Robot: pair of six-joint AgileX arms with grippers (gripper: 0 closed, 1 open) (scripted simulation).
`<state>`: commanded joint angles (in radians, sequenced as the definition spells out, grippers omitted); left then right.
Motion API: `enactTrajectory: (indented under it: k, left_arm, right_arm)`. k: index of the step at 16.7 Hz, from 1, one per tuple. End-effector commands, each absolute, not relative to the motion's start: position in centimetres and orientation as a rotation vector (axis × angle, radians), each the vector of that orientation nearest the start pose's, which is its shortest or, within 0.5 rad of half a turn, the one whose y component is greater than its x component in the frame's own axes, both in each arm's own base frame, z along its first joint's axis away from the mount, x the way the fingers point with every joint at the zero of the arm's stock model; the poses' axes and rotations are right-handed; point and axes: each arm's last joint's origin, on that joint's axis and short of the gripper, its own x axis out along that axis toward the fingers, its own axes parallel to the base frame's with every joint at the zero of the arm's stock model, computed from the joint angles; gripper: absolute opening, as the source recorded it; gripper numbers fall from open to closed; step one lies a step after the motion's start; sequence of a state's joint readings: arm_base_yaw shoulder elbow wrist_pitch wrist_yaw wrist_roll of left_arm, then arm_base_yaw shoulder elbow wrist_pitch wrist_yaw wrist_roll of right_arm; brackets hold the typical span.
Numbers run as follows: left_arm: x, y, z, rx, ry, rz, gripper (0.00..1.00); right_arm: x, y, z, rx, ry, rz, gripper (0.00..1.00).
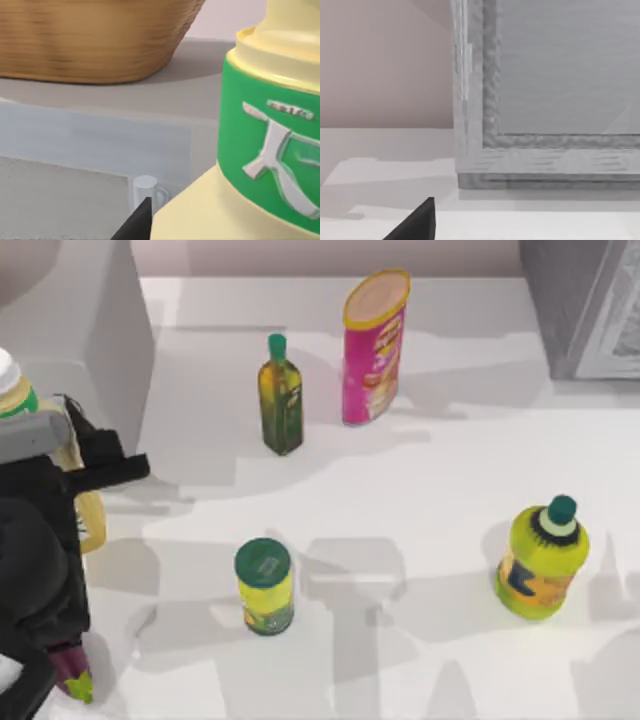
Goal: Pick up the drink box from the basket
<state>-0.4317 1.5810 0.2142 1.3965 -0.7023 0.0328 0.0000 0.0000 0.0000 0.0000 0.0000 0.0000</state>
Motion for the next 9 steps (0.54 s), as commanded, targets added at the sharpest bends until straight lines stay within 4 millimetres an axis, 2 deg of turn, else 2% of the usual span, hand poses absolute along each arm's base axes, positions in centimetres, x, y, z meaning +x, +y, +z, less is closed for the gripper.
enactTrajectory:
  k: [3, 9]
  left_arm:
    - [21.51, -7.64, 13.76, 0.003, -0.012, 0.287, 0.98]
    - [21.51, -7.64, 13.76, 0.003, -0.012, 0.287, 1.0]
  right_arm:
    - [10.57, -0.12, 16.0, 0.0, 0.0, 0.0, 1.0]
    - [10.57, -0.12, 16.0, 0.0, 0.0, 0.0, 1.0]
